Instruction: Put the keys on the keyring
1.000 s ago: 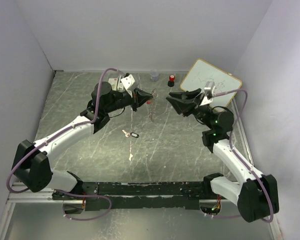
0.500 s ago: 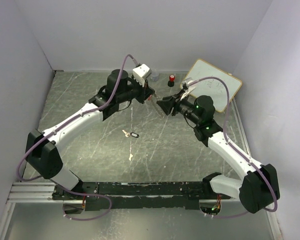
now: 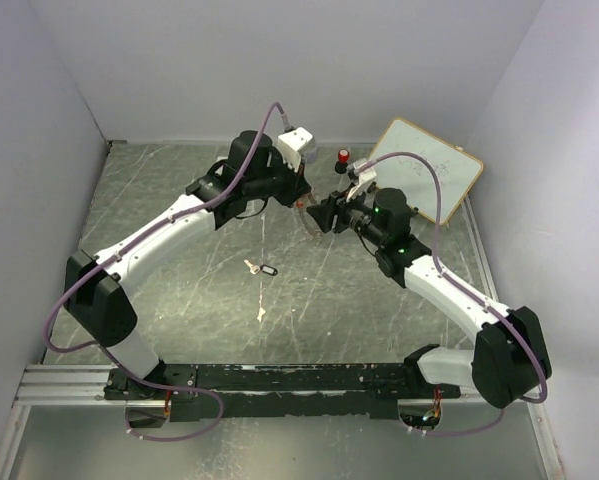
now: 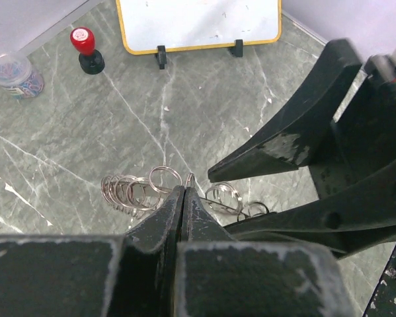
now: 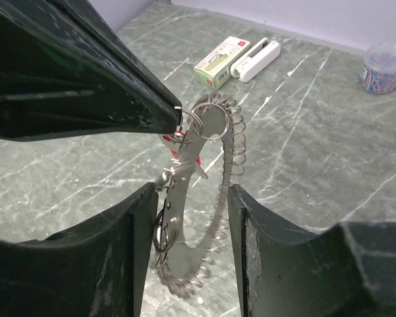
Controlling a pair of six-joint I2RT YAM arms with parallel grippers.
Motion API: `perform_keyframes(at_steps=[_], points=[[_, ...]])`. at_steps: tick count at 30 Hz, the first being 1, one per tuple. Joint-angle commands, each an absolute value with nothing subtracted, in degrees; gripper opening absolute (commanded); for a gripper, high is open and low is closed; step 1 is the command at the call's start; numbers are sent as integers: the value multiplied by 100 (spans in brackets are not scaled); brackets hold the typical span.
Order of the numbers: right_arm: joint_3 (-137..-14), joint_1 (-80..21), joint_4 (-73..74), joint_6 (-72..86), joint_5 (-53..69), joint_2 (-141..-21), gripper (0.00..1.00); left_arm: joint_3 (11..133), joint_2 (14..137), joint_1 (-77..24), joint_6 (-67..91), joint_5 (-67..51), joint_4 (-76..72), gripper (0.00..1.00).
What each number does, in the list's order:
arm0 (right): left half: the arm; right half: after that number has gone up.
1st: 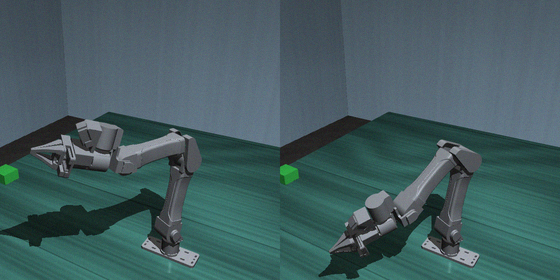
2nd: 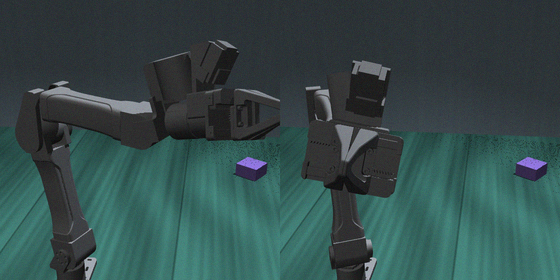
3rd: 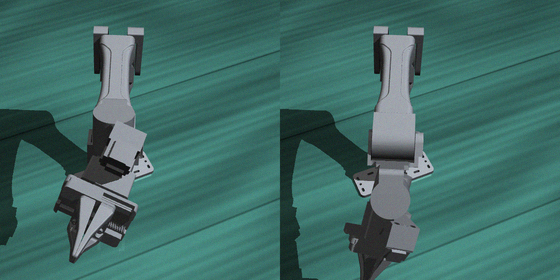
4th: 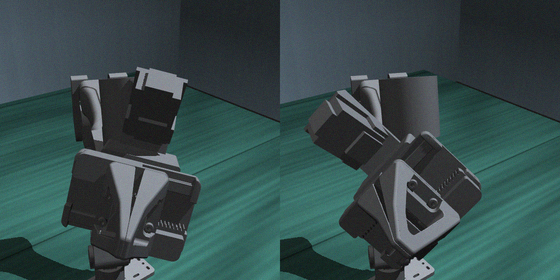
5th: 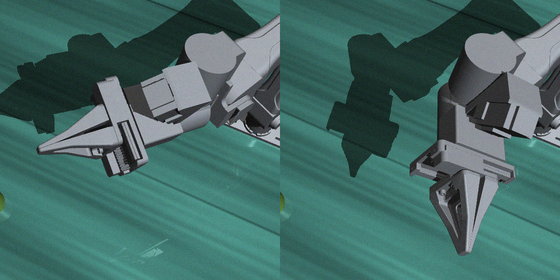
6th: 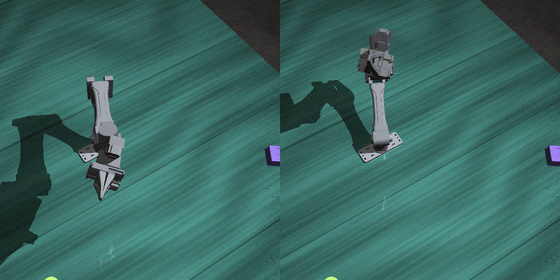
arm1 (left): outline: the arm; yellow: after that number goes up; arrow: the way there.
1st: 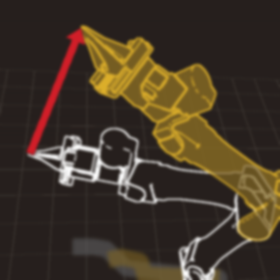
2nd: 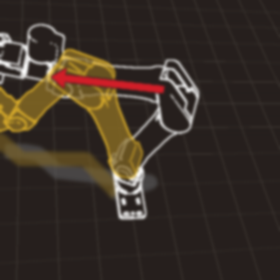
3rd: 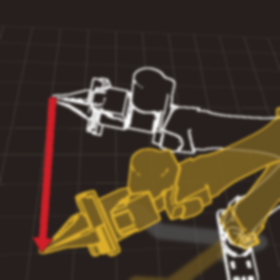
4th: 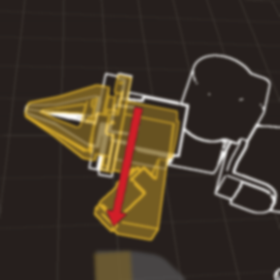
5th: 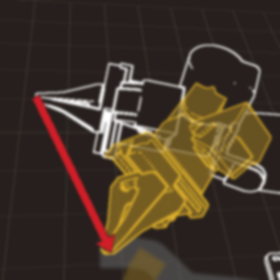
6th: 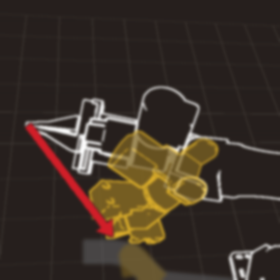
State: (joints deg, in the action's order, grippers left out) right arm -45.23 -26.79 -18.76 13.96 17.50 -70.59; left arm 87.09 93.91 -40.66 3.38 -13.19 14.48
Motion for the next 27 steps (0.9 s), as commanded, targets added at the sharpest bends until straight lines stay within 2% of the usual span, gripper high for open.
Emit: perform_keyframes(at_steps=[1,4,6,9,10,15,27], points=[[-4683,-2771,-1989,1277,1670,-7204,47,9157,9467,-4136,295,-1349,1637,7],[-4733,-2803,-1997,1263,1599,-7310,46,9224,9521,-4149,307,-1383,1684,7],[-4768,-2804,-1967,1245,1490,-7373,39,9277,9560,-4156,321,-1403,1733,7],[-4827,-2878,-1895,1185,1280,-7424,3,9408,9635,-4170,306,-1441,1883,7],[-4869,-2939,-1818,1138,1087,-7423,0,9464,9666,-4169,285,-1452,1973,7],[-4921,-2971,-1427,687,304,-7205,0,9918,9928,-4171,16,-1704,2766,7],[-4914,-2966,-1094,182,-25,-6833,0,10607,10441,-4168,-377,-2332,3669,7]])
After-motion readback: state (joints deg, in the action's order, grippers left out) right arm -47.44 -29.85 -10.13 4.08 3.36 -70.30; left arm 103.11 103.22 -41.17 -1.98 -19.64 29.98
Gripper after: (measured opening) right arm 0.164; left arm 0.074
